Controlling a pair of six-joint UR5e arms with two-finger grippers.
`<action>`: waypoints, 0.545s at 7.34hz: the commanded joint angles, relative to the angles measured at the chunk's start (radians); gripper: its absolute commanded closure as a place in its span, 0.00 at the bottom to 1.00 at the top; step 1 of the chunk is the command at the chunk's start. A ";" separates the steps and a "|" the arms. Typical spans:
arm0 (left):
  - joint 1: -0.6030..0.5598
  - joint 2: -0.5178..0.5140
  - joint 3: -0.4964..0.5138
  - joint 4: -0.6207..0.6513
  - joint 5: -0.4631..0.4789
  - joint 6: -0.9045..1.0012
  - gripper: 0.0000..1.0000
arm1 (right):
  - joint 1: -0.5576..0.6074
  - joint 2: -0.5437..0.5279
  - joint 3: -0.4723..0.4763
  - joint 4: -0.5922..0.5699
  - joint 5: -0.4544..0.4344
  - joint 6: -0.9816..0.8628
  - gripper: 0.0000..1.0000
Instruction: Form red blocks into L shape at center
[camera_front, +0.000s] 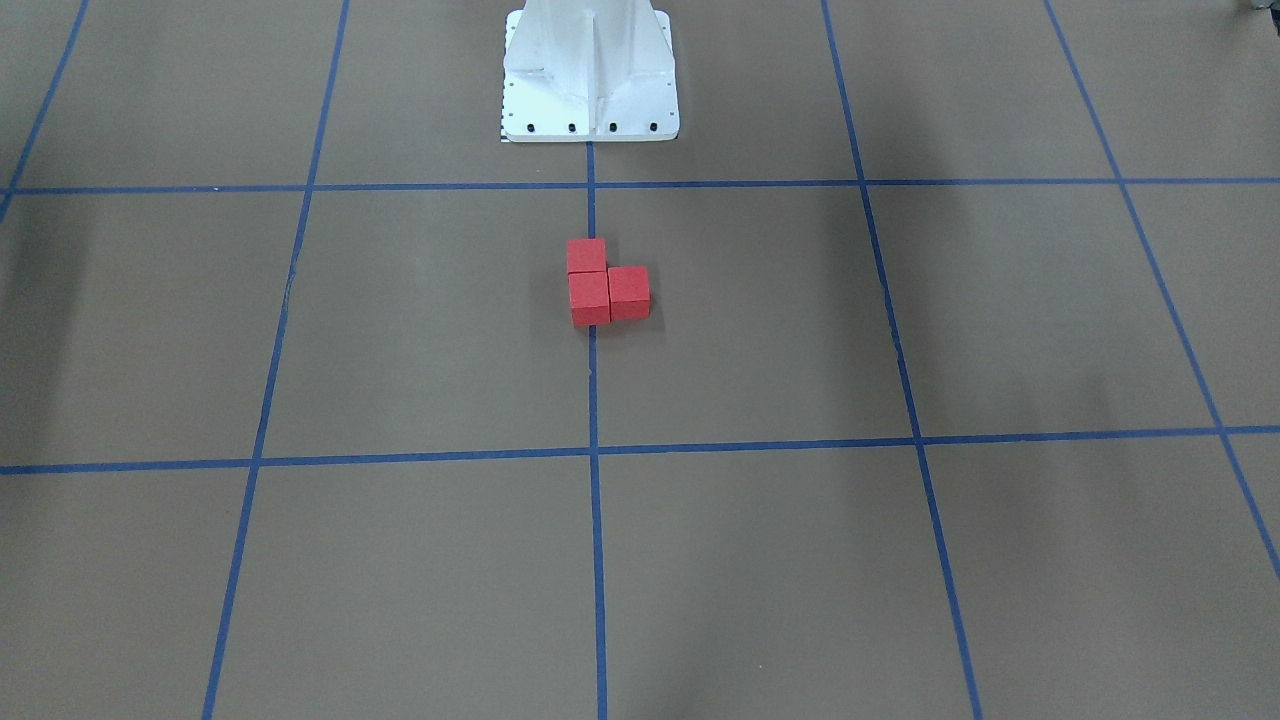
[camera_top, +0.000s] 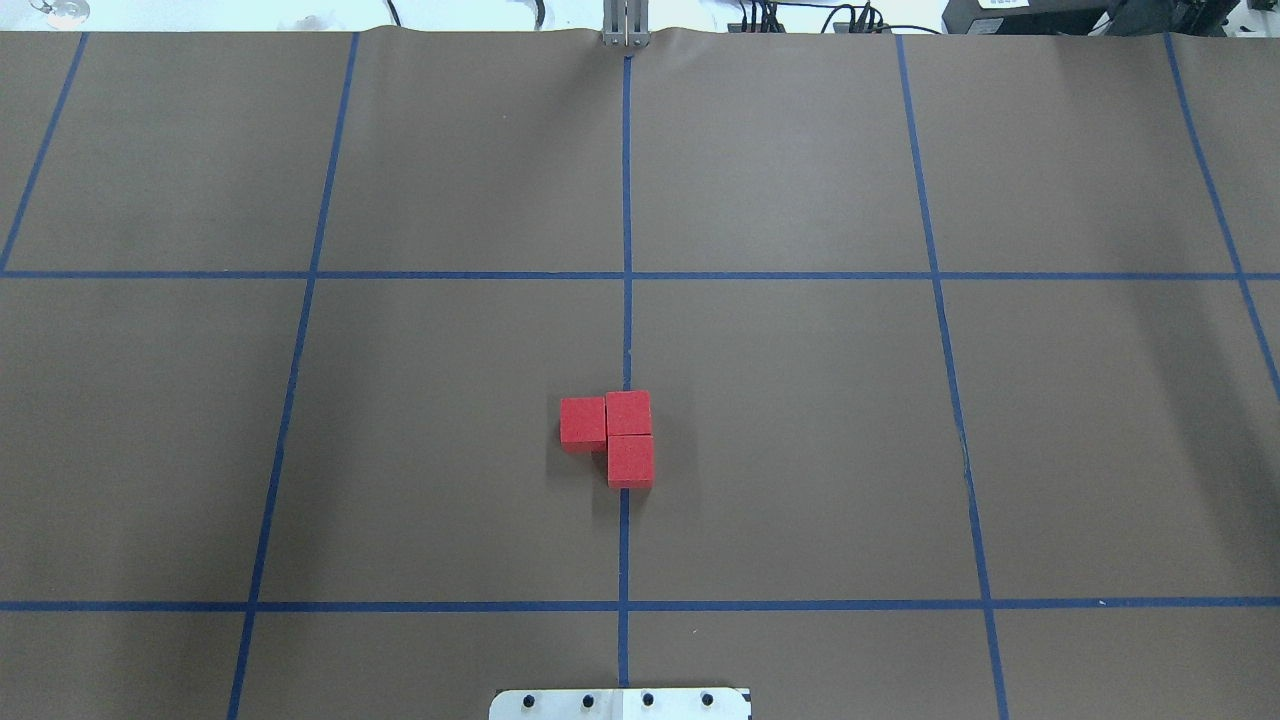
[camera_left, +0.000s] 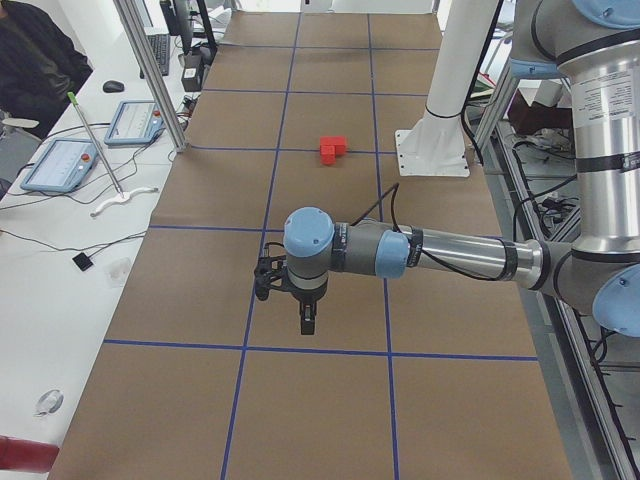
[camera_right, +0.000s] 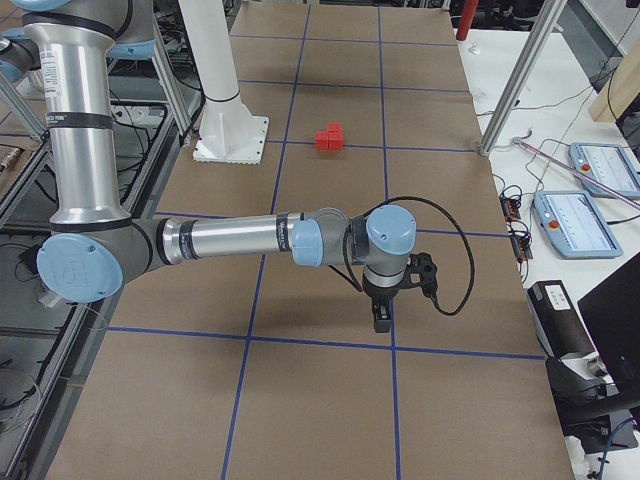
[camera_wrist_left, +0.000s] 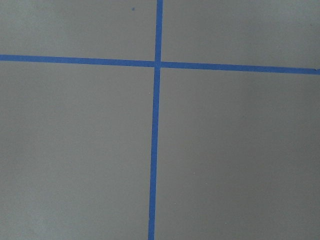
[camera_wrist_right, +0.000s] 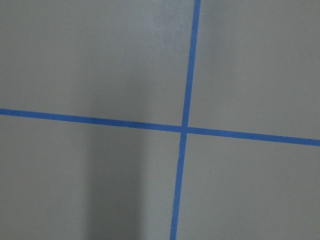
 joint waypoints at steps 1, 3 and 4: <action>-0.004 0.009 -0.019 -0.001 0.007 0.001 0.00 | -0.003 -0.008 0.006 0.007 -0.024 0.001 0.01; -0.003 0.017 -0.027 -0.004 0.005 0.002 0.00 | -0.003 -0.008 0.006 0.010 -0.016 0.007 0.01; -0.004 0.018 -0.027 -0.004 0.007 0.002 0.00 | -0.003 -0.008 -0.007 0.010 -0.024 0.010 0.01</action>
